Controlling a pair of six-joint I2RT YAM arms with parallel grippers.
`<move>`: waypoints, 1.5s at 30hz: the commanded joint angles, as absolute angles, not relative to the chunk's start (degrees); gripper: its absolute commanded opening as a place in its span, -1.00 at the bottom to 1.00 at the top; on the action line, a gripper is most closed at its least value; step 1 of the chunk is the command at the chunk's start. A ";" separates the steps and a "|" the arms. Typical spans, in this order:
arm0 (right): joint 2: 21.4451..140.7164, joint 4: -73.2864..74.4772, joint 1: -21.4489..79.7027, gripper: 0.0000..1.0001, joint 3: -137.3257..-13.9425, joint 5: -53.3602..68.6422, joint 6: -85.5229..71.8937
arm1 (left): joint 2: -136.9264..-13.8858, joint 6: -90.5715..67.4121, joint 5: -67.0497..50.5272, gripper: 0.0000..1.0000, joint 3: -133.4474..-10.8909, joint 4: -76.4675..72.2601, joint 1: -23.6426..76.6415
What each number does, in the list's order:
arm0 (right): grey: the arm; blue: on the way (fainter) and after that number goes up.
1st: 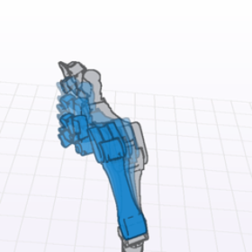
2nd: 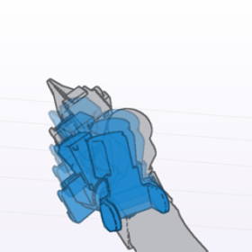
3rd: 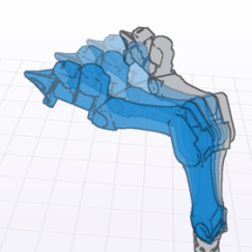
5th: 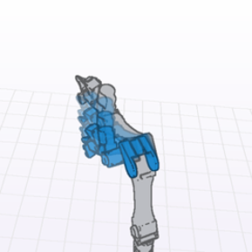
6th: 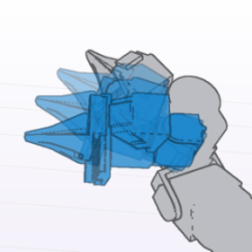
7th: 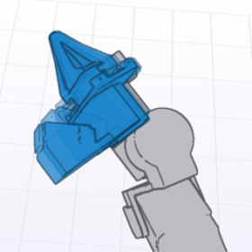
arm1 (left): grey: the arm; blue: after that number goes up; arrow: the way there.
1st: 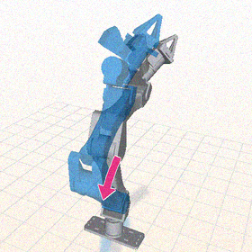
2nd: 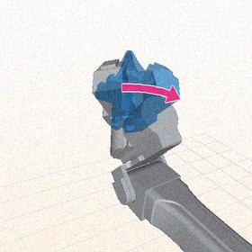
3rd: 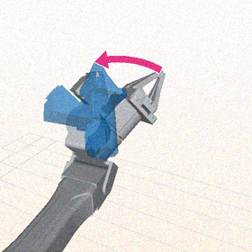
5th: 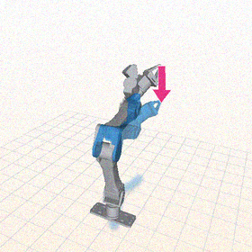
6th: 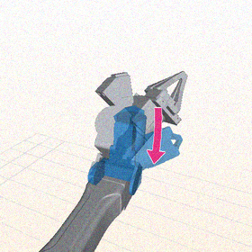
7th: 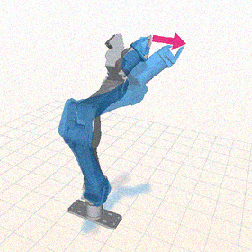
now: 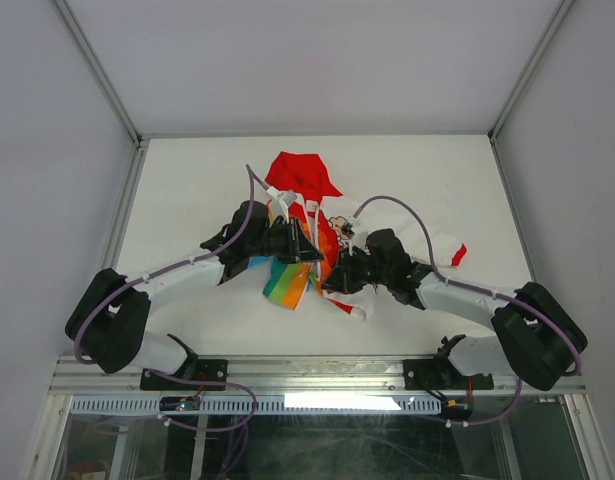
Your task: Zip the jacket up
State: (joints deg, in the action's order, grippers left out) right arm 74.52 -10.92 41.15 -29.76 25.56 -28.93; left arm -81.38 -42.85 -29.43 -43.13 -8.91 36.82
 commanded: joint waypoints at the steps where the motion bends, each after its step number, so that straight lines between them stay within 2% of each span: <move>1: 72.04 -12.52 41.40 -1.00 -32.50 25.66 -22.65 | -76.26 -37.98 -26.52 -0.78 -43.70 -7.84 37.19; 6: 69.89 -10.38 41.32 -1.00 -34.81 26.83 -15.90 | -71.17 -33.43 -24.88 -0.27 -43.06 -5.36 36.17; 11: 65.65 -10.74 41.31 -1.00 -35.07 30.36 -9.93 | -63.52 -23.61 -22.69 0.04 -40.29 -4.72 35.82; 22: 60.70 -6.84 41.35 -1.00 -35.80 31.48 1.41 | -57.69 4.74 -29.36 0.25 -31.84 -12.37 35.86; 28: 59.90 -6.33 41.31 -1.00 -36.03 32.02 2.72 | -60.30 17.58 -36.40 0.30 -30.29 -16.21 35.94; 33: 60.16 -6.49 41.38 -1.00 -36.04 32.69 2.87 | -64.85 20.30 -38.89 0.28 -31.52 -20.35 35.87; 39: 60.30 -7.26 41.39 -1.00 -35.95 32.78 2.60 | -70.53 21.92 -42.54 0.13 -34.39 -21.13 36.29; 45: 61.58 -7.53 41.40 -1.00 -36.31 33.08 2.56 | -73.43 22.75 -44.06 -0.11 -36.29 -21.93 37.04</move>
State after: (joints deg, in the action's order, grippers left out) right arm 61.56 -4.27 41.15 -33.21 31.64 1.65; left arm -72.60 19.33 -39.97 -32.93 -17.08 36.40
